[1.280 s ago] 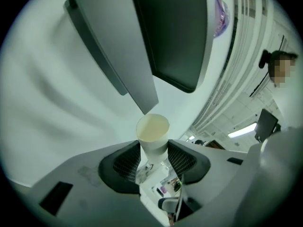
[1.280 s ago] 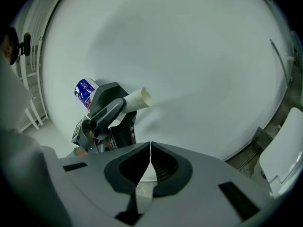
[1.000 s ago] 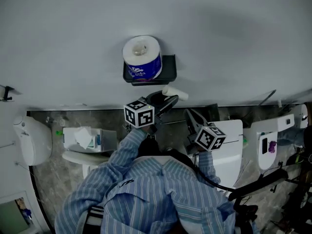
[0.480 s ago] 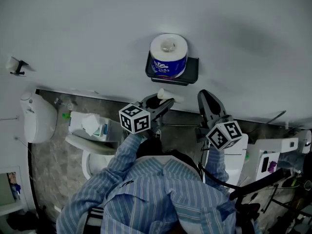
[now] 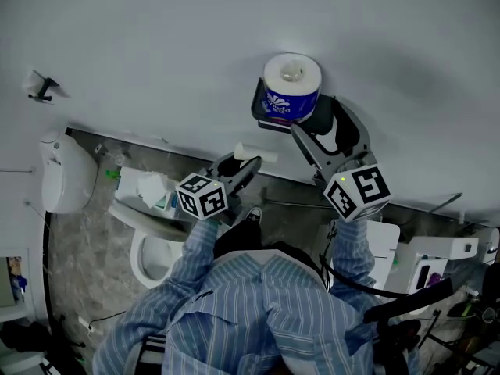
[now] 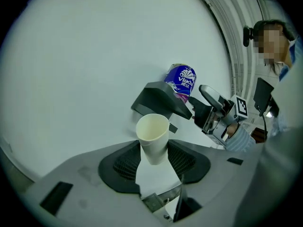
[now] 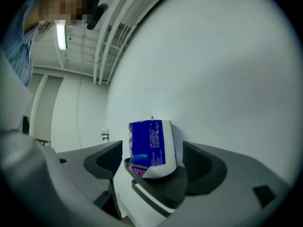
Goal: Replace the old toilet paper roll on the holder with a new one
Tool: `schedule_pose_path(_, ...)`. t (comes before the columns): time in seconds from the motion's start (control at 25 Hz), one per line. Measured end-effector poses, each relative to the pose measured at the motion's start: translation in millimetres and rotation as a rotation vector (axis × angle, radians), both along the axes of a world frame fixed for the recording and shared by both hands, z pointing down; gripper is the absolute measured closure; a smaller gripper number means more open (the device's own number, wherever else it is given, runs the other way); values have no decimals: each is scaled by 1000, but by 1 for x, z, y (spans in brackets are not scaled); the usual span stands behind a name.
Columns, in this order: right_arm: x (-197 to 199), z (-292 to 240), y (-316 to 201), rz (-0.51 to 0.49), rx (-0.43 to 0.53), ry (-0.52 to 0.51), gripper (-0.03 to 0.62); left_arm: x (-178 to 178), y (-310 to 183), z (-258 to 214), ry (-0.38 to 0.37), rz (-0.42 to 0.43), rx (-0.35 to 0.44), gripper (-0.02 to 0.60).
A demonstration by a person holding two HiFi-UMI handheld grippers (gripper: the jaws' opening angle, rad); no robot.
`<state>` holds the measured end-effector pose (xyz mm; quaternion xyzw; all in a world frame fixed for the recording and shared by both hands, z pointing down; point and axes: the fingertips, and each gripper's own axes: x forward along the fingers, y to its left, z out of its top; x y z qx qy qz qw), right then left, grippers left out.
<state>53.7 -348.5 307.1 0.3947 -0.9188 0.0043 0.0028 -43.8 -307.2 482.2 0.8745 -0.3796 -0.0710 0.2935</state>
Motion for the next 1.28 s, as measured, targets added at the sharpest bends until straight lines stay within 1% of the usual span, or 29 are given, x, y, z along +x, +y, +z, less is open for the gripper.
schedule_pose_path(0.12, -19, -3, -13, 20, 6, 103, 172, -9, 2, 1, 7, -27, 1, 400)
schedule_pose_path(0.24, -28, 2, -28, 80, -47, 171, 138, -11, 4, 1, 2, -35, 6, 400)
schedule_pose_path(0.32, -28, 5, -36, 119, -88, 199, 138, -12, 5, 1, 6, -39, 8, 400)
schedule_pose_path(0.44, -33, 4, -39, 112, -119, 220, 138, -11, 7, 3, 9, -39, 8, 400)
schedule_pose_path(0.56, -45, 4, -41, 88, -118, 234, 138, -11, 6, 7, 10, -35, 3, 400)
schedule_pose_path(0.68, -52, 4, -50, 98, -99, 251, 138, -9, 3, 9, 13, -29, -1, 400)
schedule_pose_path(0.8, -53, 3, -49, 95, -73, 245, 139, -9, 3, 10, 17, -28, -2, 400)
schedule_pose_path(1.08, -51, 2, -49, 103, -71, 238, 138, -8, 1, 9, 16, -28, -3, 400)
schedule_pose_path(1.2, -50, -1, -47, 110, -70, 217, 138, -8, 3, 9, 5, -24, -1, 400)
schedule_pose_path(1.28, -46, -4, -45, 119, -80, 174, 139, -8, 4, 10, 1, -20, -3, 400)
